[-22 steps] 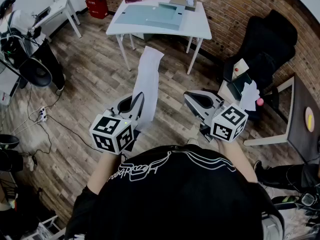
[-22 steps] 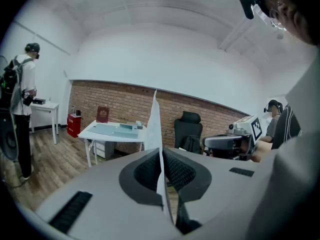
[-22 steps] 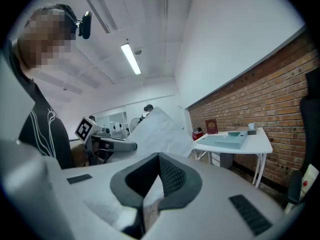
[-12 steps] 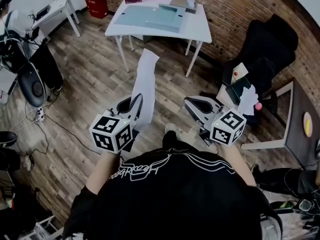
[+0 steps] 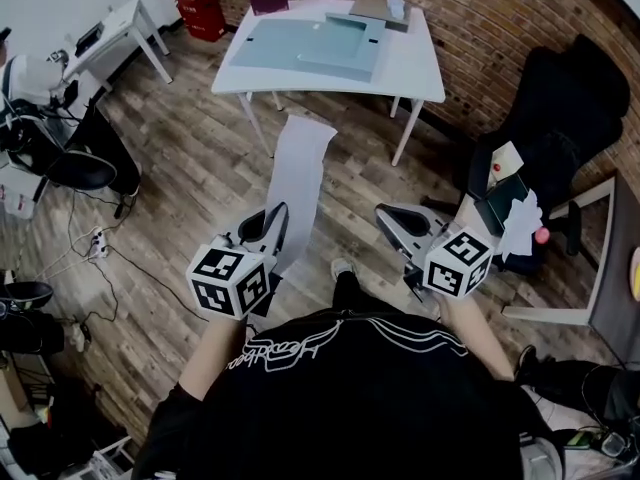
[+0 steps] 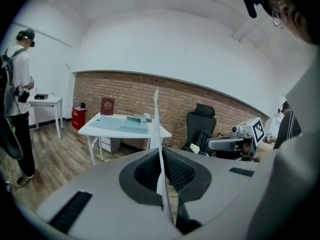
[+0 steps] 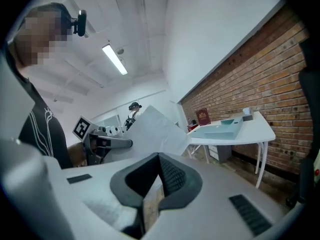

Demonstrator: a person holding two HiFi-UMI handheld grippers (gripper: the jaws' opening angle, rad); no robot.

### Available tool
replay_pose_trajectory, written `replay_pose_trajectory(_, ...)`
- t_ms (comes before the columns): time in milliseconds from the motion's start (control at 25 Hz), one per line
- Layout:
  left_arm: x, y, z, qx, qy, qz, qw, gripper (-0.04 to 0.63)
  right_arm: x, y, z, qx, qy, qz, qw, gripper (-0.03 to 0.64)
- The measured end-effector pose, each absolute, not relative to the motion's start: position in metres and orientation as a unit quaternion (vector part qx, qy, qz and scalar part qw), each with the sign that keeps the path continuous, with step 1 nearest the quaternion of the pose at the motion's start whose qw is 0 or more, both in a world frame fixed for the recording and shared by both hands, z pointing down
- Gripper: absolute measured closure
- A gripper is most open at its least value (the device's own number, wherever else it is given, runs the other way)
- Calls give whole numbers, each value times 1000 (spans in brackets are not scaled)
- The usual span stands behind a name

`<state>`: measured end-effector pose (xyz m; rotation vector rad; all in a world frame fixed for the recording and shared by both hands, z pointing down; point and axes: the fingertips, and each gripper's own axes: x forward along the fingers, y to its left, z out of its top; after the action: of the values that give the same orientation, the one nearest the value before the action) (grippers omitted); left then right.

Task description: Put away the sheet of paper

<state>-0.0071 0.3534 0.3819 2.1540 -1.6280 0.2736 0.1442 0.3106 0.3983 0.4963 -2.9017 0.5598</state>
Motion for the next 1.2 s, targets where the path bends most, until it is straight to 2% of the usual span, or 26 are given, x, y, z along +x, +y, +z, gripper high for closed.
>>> replay_pose_trajectory(280, -21, 244, 399, 766, -583, 120, 241, 565, 124, 202, 420, 151, -961, 220, 74, 614)
replay_pose_trajectory(680, -46, 128, 379, 758, -602, 146, 204, 565, 105, 76, 403, 141, -968, 194, 78, 614)
replay_pose_trajectory(1200, -89, 53, 371, 772, -593, 140, 181, 565, 66, 19, 398, 131, -971, 173, 100, 614)
